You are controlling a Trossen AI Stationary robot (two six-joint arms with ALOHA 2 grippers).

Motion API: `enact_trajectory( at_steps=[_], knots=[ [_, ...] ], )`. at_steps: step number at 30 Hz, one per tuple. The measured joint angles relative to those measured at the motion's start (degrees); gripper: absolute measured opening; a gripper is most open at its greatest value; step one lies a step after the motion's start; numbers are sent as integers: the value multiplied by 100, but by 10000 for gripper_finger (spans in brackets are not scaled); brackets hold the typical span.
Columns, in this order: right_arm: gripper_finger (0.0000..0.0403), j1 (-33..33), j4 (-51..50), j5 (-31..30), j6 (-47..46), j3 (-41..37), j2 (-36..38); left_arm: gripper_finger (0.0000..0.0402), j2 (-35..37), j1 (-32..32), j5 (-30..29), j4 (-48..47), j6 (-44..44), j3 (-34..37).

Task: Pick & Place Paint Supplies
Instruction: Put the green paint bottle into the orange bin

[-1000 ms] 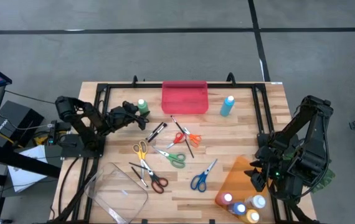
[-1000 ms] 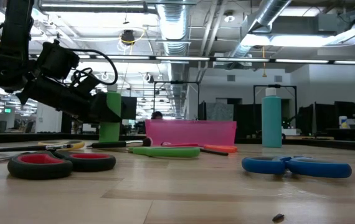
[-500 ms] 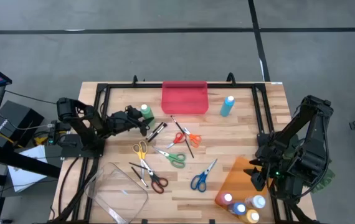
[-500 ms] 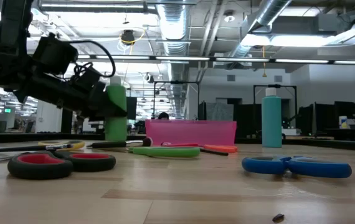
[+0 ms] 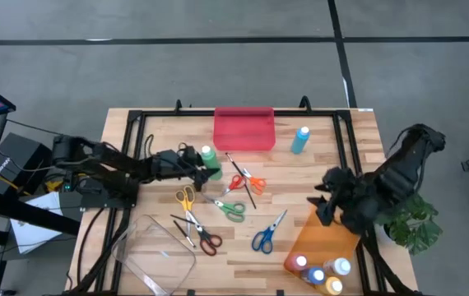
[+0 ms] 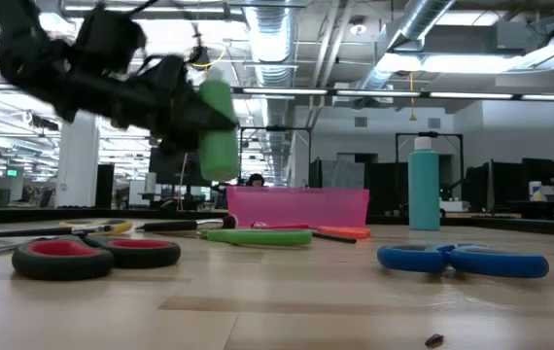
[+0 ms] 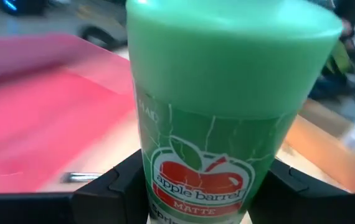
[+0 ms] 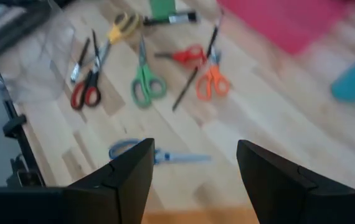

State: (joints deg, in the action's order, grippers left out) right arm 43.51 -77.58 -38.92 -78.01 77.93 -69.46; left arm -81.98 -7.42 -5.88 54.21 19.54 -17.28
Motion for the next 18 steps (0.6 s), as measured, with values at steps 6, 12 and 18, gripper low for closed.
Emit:
enact_trajectory(
  at_steps=[6,12,18],
  knots=[
    [226,-1300,1285,456,2280,0,262,197,676,374,165,-2901,-415,-1234],
    [226,-2576,2724,1485,4499,0,13,198,794,504,307,-4053,-567,-2094],
    [226,-3522,4025,2533,5873,3,-562,198,796,530,616,-4213,-564,-2300]
  ],
)
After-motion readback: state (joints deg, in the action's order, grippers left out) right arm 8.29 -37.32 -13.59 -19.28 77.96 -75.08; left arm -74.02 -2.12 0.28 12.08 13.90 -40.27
